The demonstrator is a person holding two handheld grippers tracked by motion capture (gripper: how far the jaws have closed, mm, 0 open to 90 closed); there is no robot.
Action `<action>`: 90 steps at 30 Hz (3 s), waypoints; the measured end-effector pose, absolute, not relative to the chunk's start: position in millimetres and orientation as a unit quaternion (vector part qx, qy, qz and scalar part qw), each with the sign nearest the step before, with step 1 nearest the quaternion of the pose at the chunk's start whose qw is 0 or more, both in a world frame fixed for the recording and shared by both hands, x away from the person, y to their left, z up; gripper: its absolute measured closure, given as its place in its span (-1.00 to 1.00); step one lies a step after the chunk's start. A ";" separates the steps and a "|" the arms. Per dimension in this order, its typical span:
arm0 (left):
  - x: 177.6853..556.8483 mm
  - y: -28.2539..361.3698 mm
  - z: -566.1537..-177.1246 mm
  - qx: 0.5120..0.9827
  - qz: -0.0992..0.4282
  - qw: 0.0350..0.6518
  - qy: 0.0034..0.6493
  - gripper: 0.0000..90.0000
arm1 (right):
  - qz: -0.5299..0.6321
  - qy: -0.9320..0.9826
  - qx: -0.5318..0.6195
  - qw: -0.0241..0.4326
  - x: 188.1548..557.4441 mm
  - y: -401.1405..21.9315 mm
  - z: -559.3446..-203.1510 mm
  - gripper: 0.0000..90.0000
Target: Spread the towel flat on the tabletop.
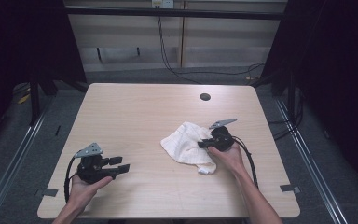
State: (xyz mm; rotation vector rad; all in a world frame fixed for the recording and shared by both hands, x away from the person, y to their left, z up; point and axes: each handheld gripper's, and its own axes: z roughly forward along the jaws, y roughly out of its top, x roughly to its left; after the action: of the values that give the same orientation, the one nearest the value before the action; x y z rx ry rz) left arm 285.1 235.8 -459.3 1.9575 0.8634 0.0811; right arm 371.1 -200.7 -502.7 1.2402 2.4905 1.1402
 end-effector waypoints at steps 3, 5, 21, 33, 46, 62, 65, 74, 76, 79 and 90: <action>290.1 231.1 -458.9 0.800 0.034 0.483 0.353 0.20 | 0.384 0.832 0.397 0.056 363.0 -191.0 -502.8 0.82; 296.9 222.4 -459.8 0.808 0.029 0.479 0.343 0.23 | 0.381 0.835 0.392 0.056 359.2 -186.8 -502.4 0.82; 314.3 197.2 -472.9 0.840 0.025 0.443 0.312 0.45 | 0.398 0.855 0.332 0.026 339.9 -156.9 -503.5 0.82; 315.0 185.9 -492.8 0.870 0.033 0.388 0.302 0.25 | 0.407 0.866 0.292 0.001 334.8 -135.4 -504.8 0.81; 312.7 185.8 -496.2 0.888 0.006 0.377 0.265 0.65 | 0.402 0.870 0.286 0.018 336.0 -129.7 -503.8 0.72; 291.0 178.8 -491.8 0.890 -0.033 0.379 0.252 0.90 | 0.406 0.856 0.314 0.056 329.9 -141.4 -491.0 0.25; 289.1 182.9 -487.3 0.884 -0.025 0.388 0.259 0.81 | 0.412 0.851 0.319 0.067 306.8 -159.1 -473.2 0.13; 292.0 184.6 -489.2 0.883 -0.032 0.388 0.260 0.91 | 0.408 0.842 0.346 0.065 255.3 -199.6 -474.5 0.12; 292.4 184.0 -489.4 0.883 -0.032 0.389 0.260 0.92 | 0.407 0.839 0.353 0.068 245.9 -205.5 -481.4 0.12; 292.5 183.9 -489.6 0.884 -0.031 0.386 0.261 0.92 | 0.406 0.840 0.356 0.061 245.4 -207.7 -486.7 0.12; 294.1 185.4 -490.9 0.882 -0.028 0.386 0.268 0.89 | 0.397 0.848 0.347 0.055 247.4 -199.5 -495.2 0.24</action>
State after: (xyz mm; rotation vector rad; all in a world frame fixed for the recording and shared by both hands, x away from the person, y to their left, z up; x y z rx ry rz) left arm 294.1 185.4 -490.9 2.2473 0.6819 -0.0720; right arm 247.4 -199.5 -495.2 1.0540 2.5746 1.2057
